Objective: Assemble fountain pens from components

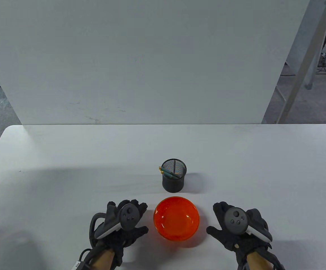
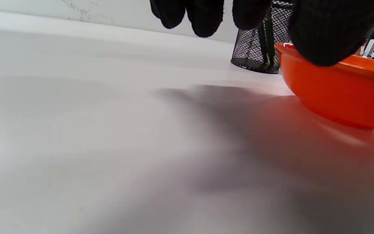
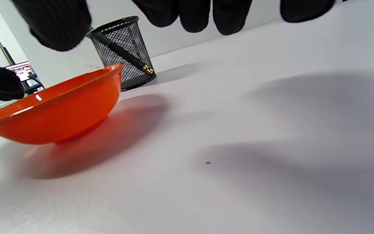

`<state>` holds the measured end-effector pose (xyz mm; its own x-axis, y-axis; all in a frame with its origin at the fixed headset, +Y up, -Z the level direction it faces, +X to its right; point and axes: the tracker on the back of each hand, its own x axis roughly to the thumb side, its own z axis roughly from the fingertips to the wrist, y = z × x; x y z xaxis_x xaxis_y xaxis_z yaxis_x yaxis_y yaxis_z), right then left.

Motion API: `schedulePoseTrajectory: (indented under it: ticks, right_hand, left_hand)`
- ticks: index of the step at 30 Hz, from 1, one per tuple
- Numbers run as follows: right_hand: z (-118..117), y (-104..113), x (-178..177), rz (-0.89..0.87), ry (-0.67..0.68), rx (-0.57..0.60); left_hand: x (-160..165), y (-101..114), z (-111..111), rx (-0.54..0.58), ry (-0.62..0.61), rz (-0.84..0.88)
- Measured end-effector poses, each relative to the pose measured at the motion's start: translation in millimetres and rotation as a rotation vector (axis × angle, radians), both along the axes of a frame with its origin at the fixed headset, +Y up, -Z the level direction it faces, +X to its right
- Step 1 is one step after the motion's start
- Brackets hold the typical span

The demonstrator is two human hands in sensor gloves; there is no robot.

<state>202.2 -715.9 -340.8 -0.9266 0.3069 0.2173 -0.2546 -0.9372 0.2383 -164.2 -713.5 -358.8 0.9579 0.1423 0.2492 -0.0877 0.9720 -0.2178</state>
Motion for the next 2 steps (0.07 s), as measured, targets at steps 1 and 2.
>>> schedulePoseTrajectory:
  ticks: [1,2]
  right_hand:
    - [0.3,0.7,1.4,-0.012,-0.002,0.003]
    - [0.8,1.7,3.3,-0.035,-0.009,0.006]
  left_hand:
    - [-0.1,-0.3,-0.2,0.001,0.003,0.002]
    - [0.0,-0.1,-0.1,0.0,0.004,0.002]
